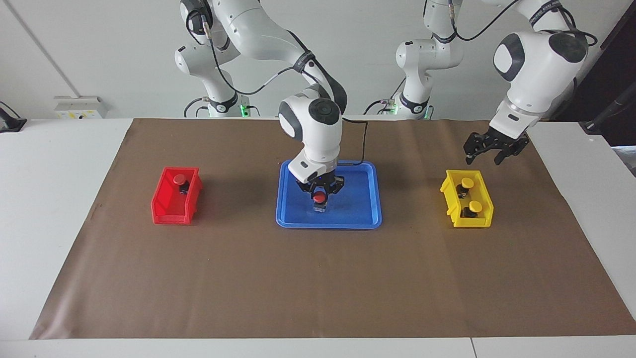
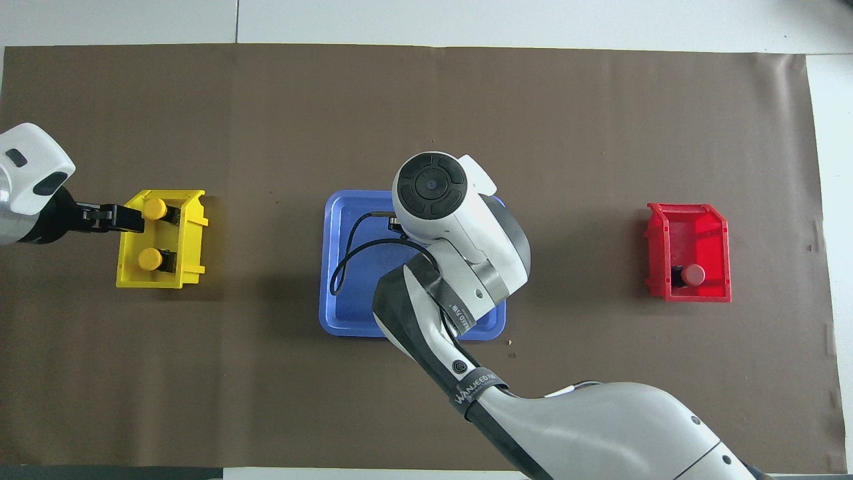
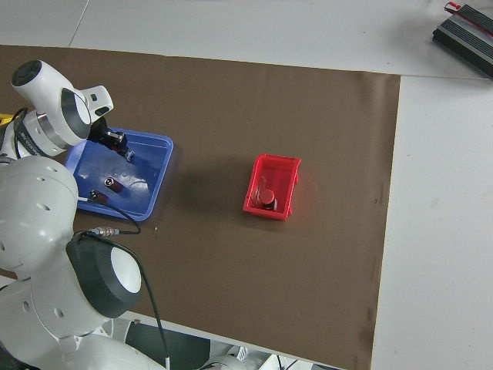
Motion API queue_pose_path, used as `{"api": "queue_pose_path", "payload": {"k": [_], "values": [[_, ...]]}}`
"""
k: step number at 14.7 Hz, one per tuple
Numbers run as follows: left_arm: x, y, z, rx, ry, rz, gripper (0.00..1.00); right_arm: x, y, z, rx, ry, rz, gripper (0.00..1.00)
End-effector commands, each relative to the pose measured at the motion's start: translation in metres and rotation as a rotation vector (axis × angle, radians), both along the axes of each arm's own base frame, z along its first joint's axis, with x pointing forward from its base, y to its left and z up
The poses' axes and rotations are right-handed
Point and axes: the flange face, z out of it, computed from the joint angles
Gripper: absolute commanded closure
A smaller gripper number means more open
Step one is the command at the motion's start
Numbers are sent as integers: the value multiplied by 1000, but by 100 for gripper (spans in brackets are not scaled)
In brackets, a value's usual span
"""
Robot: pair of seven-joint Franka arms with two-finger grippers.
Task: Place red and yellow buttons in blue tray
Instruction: 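Carry the red button to the tray while the left gripper grasps a yellow button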
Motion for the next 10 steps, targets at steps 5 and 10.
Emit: {"api": "queue_pose_path", "payload": {"k": [5, 10], "values": [[41, 10, -94, -7, -28, 27, 32, 29, -66, 103, -34, 8, 0, 0], [46, 15, -119, -7, -30, 35, 32, -19, -307, 127, 8, 76, 168, 0]]}}
